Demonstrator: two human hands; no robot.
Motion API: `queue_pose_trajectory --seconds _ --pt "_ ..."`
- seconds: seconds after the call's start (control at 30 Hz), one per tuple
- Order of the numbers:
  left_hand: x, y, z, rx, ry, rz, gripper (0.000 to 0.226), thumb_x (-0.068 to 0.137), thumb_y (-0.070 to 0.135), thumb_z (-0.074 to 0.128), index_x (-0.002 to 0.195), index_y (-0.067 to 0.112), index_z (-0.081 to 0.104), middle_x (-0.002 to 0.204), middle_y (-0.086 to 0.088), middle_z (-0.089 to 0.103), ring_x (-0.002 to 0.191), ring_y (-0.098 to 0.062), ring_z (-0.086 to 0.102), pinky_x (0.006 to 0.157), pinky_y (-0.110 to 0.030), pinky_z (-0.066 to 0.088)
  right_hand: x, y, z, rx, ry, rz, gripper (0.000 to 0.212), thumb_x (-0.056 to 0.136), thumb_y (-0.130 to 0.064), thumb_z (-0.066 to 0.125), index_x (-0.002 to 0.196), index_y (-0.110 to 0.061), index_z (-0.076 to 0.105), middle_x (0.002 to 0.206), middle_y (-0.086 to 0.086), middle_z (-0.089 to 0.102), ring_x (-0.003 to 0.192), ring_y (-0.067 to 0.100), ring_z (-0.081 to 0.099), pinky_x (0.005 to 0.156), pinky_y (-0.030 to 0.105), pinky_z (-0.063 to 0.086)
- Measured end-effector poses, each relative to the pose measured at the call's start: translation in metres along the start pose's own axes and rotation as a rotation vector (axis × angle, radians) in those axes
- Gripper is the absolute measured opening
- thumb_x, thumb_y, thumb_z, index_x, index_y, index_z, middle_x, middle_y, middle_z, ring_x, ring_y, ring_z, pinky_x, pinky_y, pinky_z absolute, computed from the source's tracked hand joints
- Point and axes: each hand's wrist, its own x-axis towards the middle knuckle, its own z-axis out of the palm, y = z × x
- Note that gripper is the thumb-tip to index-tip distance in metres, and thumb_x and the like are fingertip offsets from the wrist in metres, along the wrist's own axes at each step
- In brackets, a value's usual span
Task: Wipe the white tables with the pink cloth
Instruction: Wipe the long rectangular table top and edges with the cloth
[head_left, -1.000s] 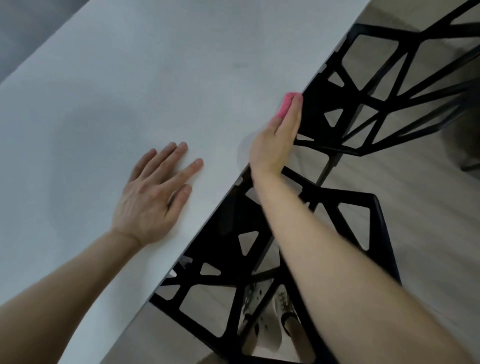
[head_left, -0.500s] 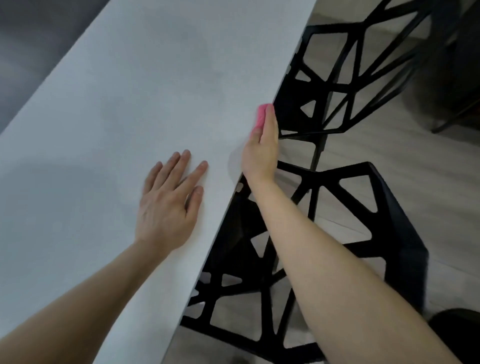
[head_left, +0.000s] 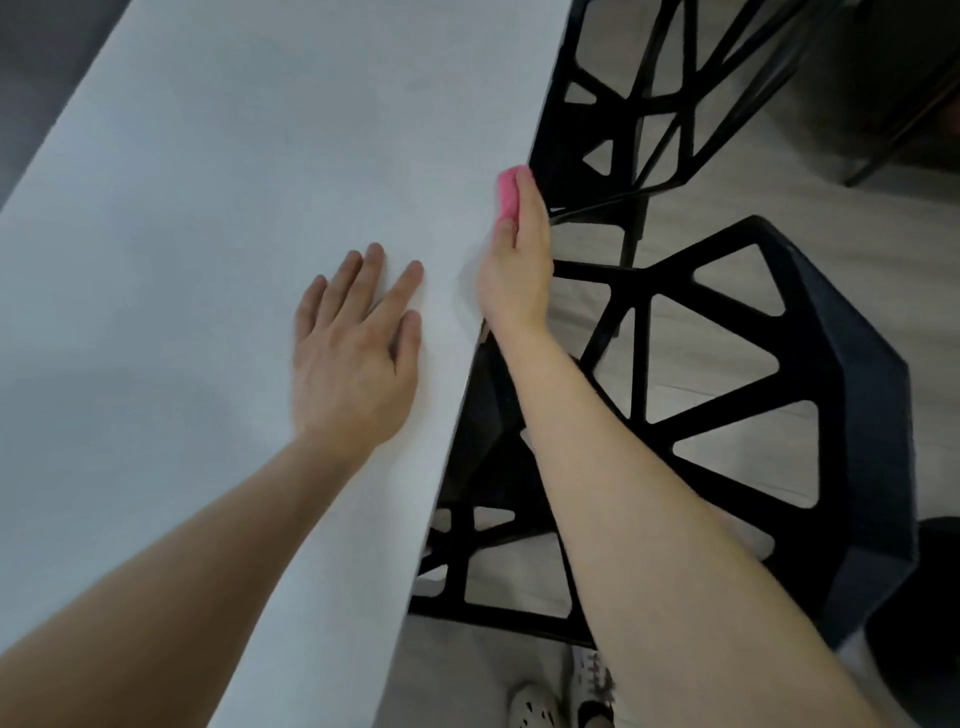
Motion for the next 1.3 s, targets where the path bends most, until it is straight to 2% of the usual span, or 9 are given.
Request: queue_pose_trajectory --seconds 0.1,0.23,0.33,0.5,0.77,0.97,1.07,1.2,1.3 --pt "-0.003 0.002 -0.003 0.000 -0.006 -0.002 0.054 0.116 0.044 0.025 0.168 0.036 0.035 0.180 -0.002 0.023 0.168 -0.018 0.013 0.136 -0.048 0.012 -0.080 0.002 -0.004 0.056 -0.023 -0.063 0.049 0.119 -0.013 0.033 0.167 -0.018 0.036 0.175 -0.005 0.034 0.163 0.010 0.026 0.134 0.043 0.025" --pt "-0.001 0.001 -0.003 0.023 -0.013 -0.003 0.054 0.117 0.043 0.024 0.169 0.036 0.034 0.180 0.000 0.022 0.168 -0.016 0.012 0.136 -0.048 0.012 -0.220 0.005 -0.024 0.049 -0.136 -0.059 0.057 0.117 -0.003 0.034 0.168 -0.028 0.028 0.178 -0.013 0.023 0.164 0.009 0.022 0.132 0.044 0.029" --pt "-0.002 -0.001 -0.004 0.018 -0.012 0.000 0.053 0.116 0.042 0.026 0.168 0.035 0.036 0.180 0.000 0.023 0.168 -0.016 0.012 0.136 -0.048 0.013 -0.170 -0.001 -0.019 0.022 -0.125 -0.025 0.055 0.118 -0.006 0.033 0.166 -0.033 0.030 0.177 -0.013 0.024 0.163 0.004 0.022 0.133 0.041 0.027" --pt "0.000 -0.001 0.000 0.009 0.025 0.010 0.053 0.116 0.039 0.030 0.167 0.035 0.039 0.179 -0.001 0.026 0.167 -0.016 0.015 0.135 -0.048 0.014 -0.015 0.007 -0.002 0.053 -0.029 -0.002 0.051 0.117 -0.013 0.033 0.167 -0.016 0.036 0.175 -0.002 0.032 0.162 0.007 0.026 0.134 0.033 0.023" --pt "0.000 -0.001 0.000 0.017 0.023 0.012 0.052 0.116 0.037 0.031 0.167 0.035 0.039 0.178 -0.003 0.028 0.167 -0.018 0.017 0.135 -0.048 0.014 -0.230 0.004 -0.032 0.142 -0.215 -0.024 0.057 0.118 -0.006 0.030 0.171 -0.024 0.021 0.179 -0.015 0.015 0.166 0.010 0.016 0.134 0.044 0.025" --pt "0.002 -0.001 0.001 0.001 0.043 0.027 0.053 0.115 0.041 0.027 0.166 0.036 0.040 0.178 -0.002 0.029 0.167 -0.018 0.017 0.135 -0.049 0.015 -0.095 0.009 -0.013 0.069 -0.133 -0.036 0.052 0.118 -0.011 0.032 0.170 -0.016 0.029 0.178 -0.003 0.024 0.164 0.004 0.017 0.129 0.016 0.015" --pt "0.004 -0.002 0.002 0.004 0.072 0.041 0.053 0.114 0.042 0.026 0.165 0.037 0.040 0.177 -0.002 0.031 0.166 -0.018 0.019 0.134 -0.048 0.016 -0.073 0.012 -0.007 0.043 -0.064 -0.069 0.053 0.118 -0.013 0.032 0.170 -0.019 0.029 0.178 -0.005 0.026 0.163 0.004 0.020 0.129 0.019 0.017" --pt "0.004 -0.003 0.004 -0.061 0.083 0.043 0.053 0.112 0.039 0.028 0.159 0.032 0.052 0.172 -0.002 0.041 0.164 -0.020 0.027 0.134 -0.048 0.019 -0.204 0.013 -0.017 0.127 -0.097 -0.106 0.051 0.119 -0.009 0.031 0.170 -0.014 0.028 0.178 -0.006 0.024 0.164 0.004 0.017 0.134 0.028 0.019" --pt "0.001 -0.007 0.000 -0.149 0.138 0.087 0.050 0.110 0.034 0.033 0.142 0.023 0.069 0.156 0.000 0.061 0.153 -0.020 0.047 0.126 -0.048 0.035 -0.318 0.017 -0.028 0.161 -0.157 -0.106 0.053 0.117 -0.003 0.031 0.169 -0.014 0.027 0.178 -0.009 0.024 0.165 0.008 0.018 0.134 0.030 0.021"
